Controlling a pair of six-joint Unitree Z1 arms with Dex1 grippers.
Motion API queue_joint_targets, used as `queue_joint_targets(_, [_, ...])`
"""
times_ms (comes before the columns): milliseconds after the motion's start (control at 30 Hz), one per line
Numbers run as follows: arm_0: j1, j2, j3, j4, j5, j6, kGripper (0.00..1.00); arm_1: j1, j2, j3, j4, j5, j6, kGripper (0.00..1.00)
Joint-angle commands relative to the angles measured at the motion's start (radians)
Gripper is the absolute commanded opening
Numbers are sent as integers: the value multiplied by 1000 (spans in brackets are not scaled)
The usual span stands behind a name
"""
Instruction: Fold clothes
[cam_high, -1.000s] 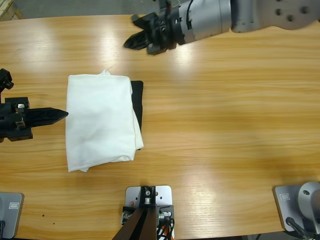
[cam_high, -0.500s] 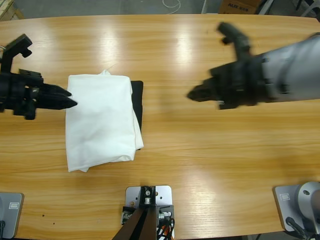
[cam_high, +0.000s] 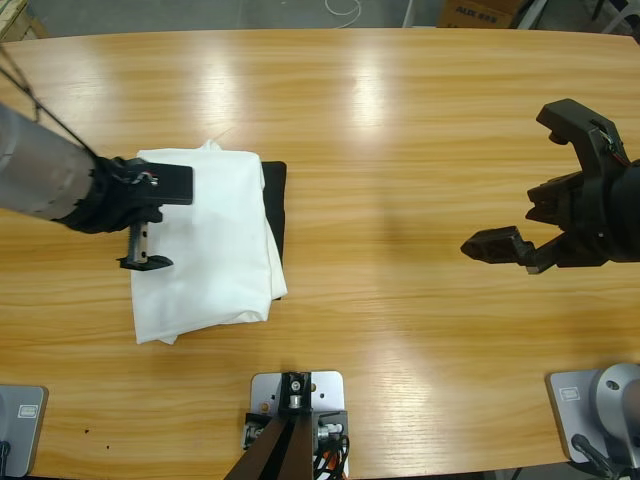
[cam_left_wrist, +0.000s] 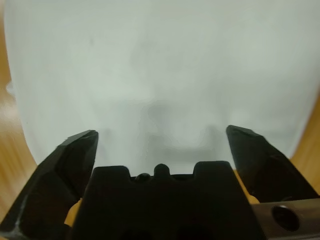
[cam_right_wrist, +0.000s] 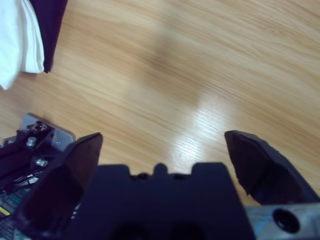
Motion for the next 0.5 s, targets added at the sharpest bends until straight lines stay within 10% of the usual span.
queue_joint_targets(33, [-14,214,-68,2,25,69,1000,-16,0,47,-51,-11,-1,1000])
queue_joint_targets(500, [63,487,-184,-17,82,20,996,-136,28,82,-135,31,-53,1000])
